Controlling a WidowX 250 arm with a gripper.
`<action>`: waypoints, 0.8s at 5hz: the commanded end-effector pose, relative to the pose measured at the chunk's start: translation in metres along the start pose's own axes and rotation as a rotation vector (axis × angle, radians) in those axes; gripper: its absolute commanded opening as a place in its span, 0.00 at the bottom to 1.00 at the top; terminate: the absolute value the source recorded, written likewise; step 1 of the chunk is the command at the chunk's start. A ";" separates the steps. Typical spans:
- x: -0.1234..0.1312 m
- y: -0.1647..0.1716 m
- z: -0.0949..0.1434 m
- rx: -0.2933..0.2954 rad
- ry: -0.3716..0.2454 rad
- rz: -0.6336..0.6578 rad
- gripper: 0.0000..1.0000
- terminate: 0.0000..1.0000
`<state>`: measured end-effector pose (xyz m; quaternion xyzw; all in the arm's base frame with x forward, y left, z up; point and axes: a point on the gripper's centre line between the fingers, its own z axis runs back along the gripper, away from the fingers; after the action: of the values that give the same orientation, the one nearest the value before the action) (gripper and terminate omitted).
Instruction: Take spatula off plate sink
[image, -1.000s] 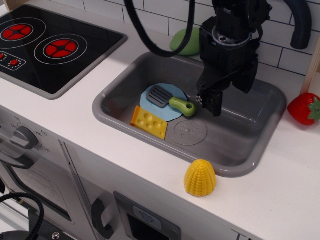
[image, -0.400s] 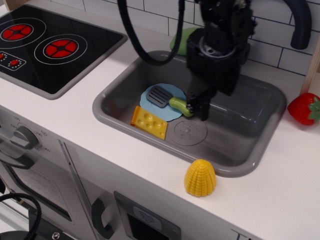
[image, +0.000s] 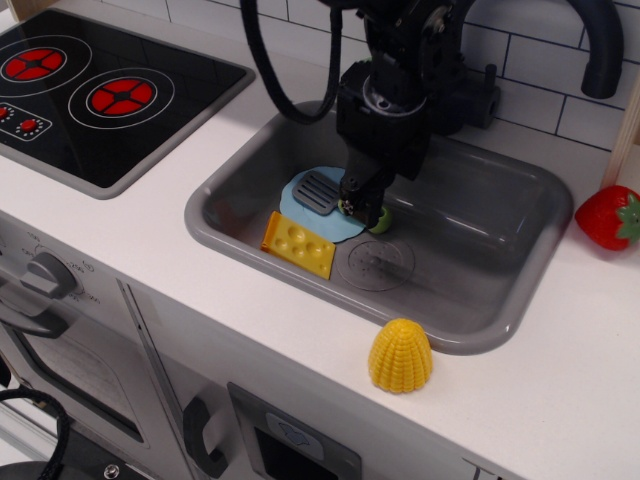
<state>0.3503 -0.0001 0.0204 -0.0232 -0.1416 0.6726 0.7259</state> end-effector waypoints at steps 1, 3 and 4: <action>0.011 -0.014 0.000 -0.070 -0.009 0.014 1.00 0.00; 0.010 -0.008 -0.009 -0.053 -0.020 0.012 1.00 0.00; 0.011 -0.010 -0.011 -0.054 -0.023 0.013 1.00 0.00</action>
<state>0.3565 0.0098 0.0015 -0.0224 -0.1546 0.6705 0.7252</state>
